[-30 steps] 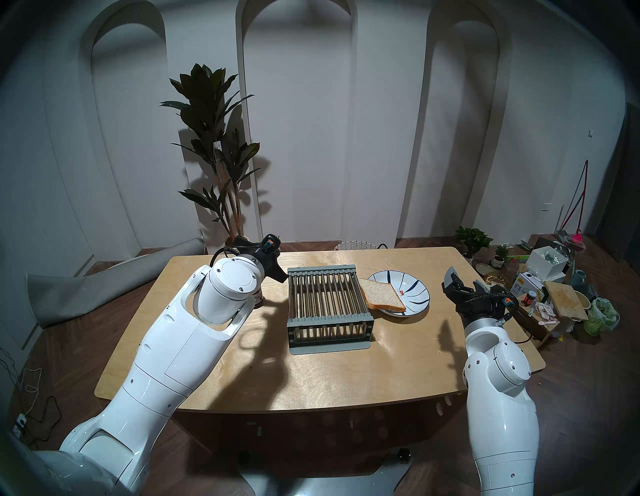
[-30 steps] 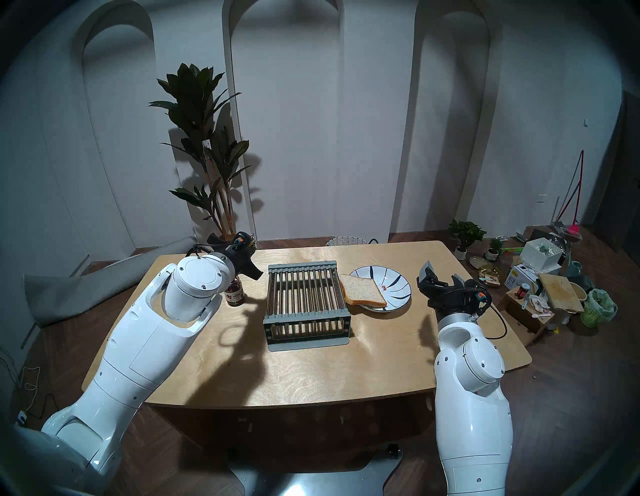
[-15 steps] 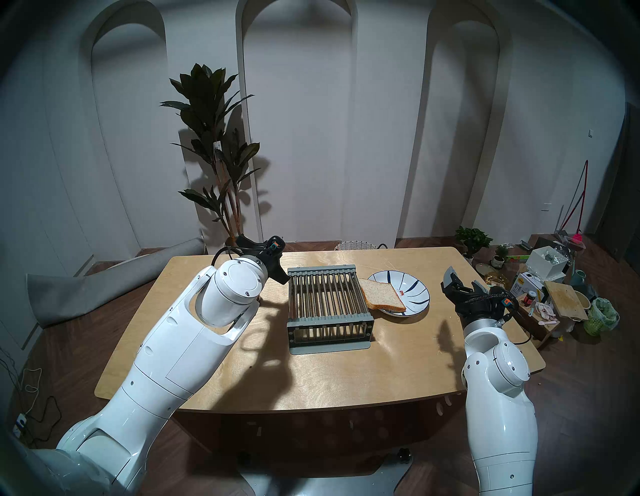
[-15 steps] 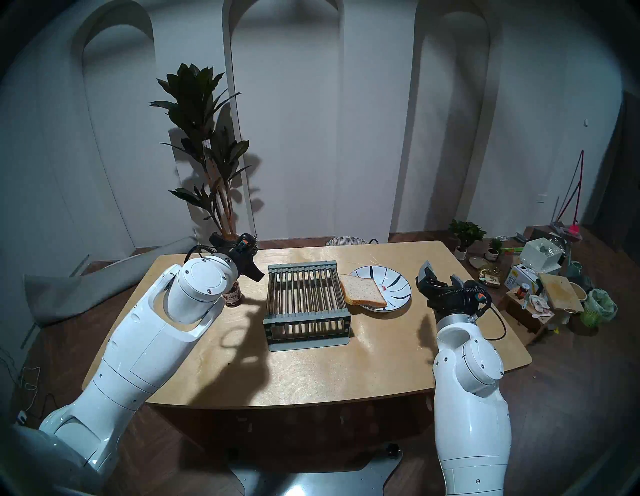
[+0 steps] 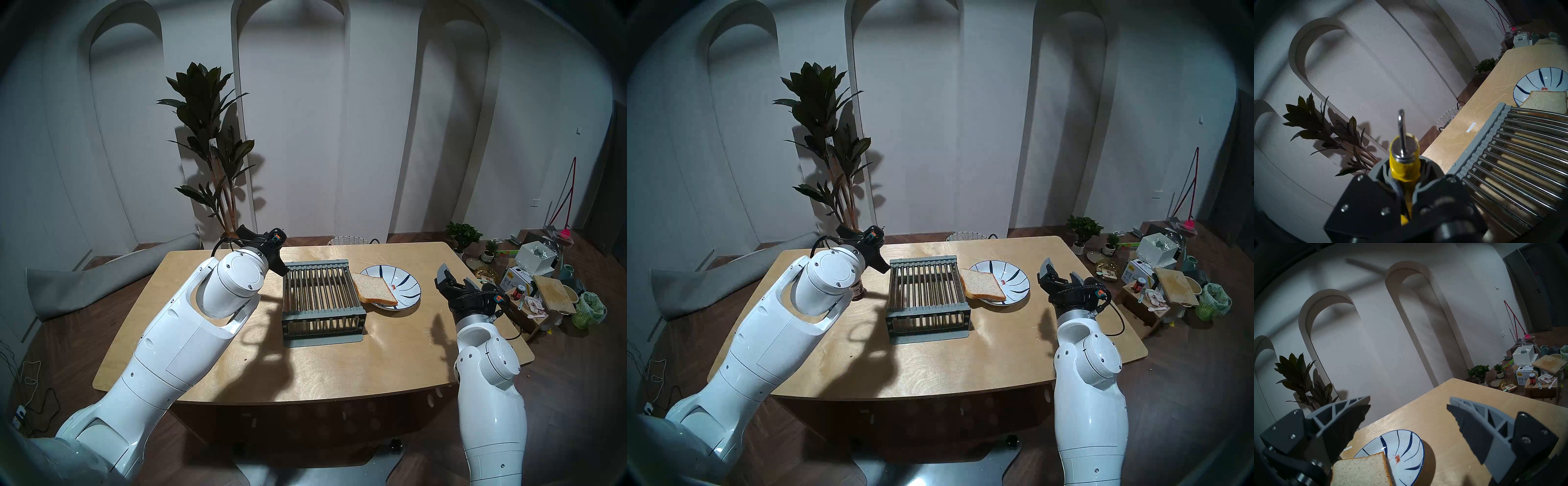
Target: Spread jam over the slice of bread with the knife
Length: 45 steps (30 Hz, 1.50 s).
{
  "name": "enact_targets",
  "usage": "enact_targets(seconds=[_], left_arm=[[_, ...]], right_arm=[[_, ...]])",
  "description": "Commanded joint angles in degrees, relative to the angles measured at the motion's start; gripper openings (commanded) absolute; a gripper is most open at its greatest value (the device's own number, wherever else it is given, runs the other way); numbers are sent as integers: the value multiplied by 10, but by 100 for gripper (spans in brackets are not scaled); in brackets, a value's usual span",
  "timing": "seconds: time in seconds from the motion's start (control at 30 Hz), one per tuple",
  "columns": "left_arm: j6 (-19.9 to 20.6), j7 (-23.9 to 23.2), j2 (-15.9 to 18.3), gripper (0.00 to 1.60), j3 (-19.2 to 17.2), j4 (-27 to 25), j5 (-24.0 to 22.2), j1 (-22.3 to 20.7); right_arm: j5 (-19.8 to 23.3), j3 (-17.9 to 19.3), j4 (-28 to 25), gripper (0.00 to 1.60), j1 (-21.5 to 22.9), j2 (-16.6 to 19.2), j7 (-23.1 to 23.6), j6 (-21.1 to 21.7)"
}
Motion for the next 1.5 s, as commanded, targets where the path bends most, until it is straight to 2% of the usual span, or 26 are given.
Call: enact_targets(seconds=[0.0,0.47,0.87,1.23,1.47], left_arm=[[6,7,-12,0,9,-18,13,-26],[41,18,-22,0,36,-47,33,-40],[59,32,-22,0,43,-77,48,-44],[38,49,-42,0,9,-124,24,-30],[12,53,-72,0,-33,-152,-29,-22]], right_arm=[[10,7,0,160,10,8,13,-4],[33,22,19,160,21,19,33,-1],[41,22,28,160,24,25,45,-2],[21,12,33,160,31,38,49,-12],[9,8,37,160,50,62,45,20]])
